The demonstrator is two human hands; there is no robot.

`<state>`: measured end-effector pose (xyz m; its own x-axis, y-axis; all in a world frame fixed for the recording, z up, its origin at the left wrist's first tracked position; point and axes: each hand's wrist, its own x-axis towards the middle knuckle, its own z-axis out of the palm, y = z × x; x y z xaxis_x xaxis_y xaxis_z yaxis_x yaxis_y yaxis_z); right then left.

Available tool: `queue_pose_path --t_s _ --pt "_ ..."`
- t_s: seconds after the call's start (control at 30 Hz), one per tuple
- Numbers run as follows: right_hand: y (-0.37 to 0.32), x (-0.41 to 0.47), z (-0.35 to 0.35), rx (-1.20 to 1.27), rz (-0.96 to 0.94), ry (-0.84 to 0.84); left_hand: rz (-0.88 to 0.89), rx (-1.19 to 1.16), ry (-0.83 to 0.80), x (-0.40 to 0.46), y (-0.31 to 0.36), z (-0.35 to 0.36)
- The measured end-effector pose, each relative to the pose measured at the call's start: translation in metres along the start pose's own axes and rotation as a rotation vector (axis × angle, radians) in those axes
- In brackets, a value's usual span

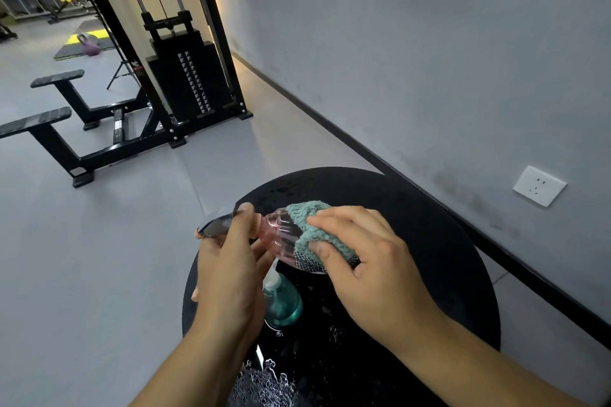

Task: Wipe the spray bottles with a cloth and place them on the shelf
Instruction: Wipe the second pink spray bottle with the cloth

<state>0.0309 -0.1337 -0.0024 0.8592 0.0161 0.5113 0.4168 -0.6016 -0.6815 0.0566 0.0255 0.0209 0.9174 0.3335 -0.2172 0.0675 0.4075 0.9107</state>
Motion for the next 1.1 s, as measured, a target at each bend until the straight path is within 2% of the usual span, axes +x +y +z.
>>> queue_pose_path --t_s 0.2,0.37,0.53,0.77,1.1 --pt "-0.006 0.004 0.007 -0.032 -0.023 -0.036 0.004 -0.001 -0.020 -0.001 -0.005 0.000" --pt "-0.001 0.003 0.000 0.074 0.090 0.005 0.036 -0.056 -0.044 0.000 0.006 -0.001" --pt "-0.011 -0.001 0.005 0.107 0.053 0.009 0.017 -0.121 -0.049 0.001 0.003 -0.003" --pt "-0.008 0.001 0.001 0.307 0.162 0.013 0.027 -0.171 -0.106 0.005 0.007 -0.007" --pt "-0.005 -0.003 0.006 0.216 0.112 0.068 -0.125 0.045 -0.170 0.002 0.012 -0.008"
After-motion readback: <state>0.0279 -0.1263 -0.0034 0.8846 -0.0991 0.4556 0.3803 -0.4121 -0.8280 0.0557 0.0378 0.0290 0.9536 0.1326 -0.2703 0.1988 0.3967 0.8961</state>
